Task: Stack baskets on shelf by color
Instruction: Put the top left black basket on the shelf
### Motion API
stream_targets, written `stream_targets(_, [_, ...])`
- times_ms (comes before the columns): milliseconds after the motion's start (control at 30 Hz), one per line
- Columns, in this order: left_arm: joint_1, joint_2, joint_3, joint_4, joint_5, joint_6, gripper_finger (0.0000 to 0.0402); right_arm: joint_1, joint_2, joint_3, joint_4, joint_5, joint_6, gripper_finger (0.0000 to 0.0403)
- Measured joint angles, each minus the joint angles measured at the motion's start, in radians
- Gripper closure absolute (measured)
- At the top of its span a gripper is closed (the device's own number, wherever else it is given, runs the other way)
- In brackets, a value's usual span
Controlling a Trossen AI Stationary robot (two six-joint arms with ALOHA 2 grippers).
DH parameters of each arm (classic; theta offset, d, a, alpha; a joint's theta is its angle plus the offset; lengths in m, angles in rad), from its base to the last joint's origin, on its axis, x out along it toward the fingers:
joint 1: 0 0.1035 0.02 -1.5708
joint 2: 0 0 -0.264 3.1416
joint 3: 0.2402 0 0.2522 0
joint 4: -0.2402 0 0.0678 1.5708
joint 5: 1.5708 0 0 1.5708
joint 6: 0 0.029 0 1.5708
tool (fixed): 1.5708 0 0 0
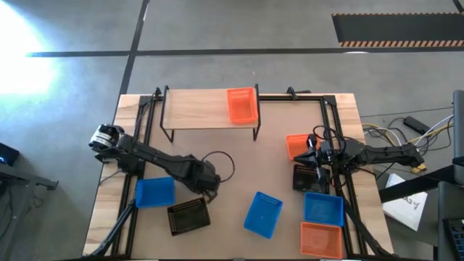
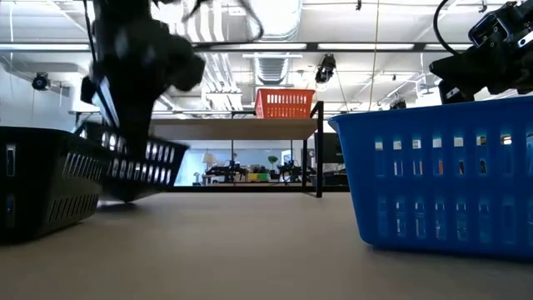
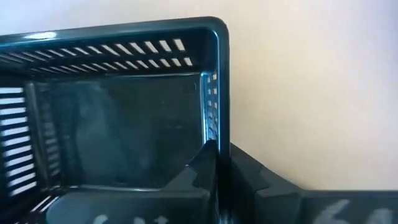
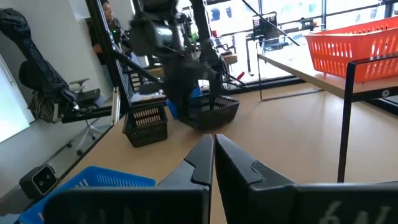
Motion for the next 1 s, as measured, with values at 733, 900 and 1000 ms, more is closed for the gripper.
stream_targets(733, [-0.054, -0.009, 0.536, -0.384, -0.382, 0.896, 0.0401, 0.000, 0.000, 0.000, 0.000, 0.000, 0.000, 0.0394])
stream_targets(900, [0.118, -0.040, 0.524, -0.493, -0.398, 0.957, 0.0401, 0.000, 0.000, 0.000, 0.000, 0.000, 0.000, 0.0394])
stream_targets(1000, [0.252, -0.063, 0.498, -0.525, -0.397, 0.987, 0.0401, 0.000, 0.000, 0.000, 0.000, 0.000, 0.000, 0.0394])
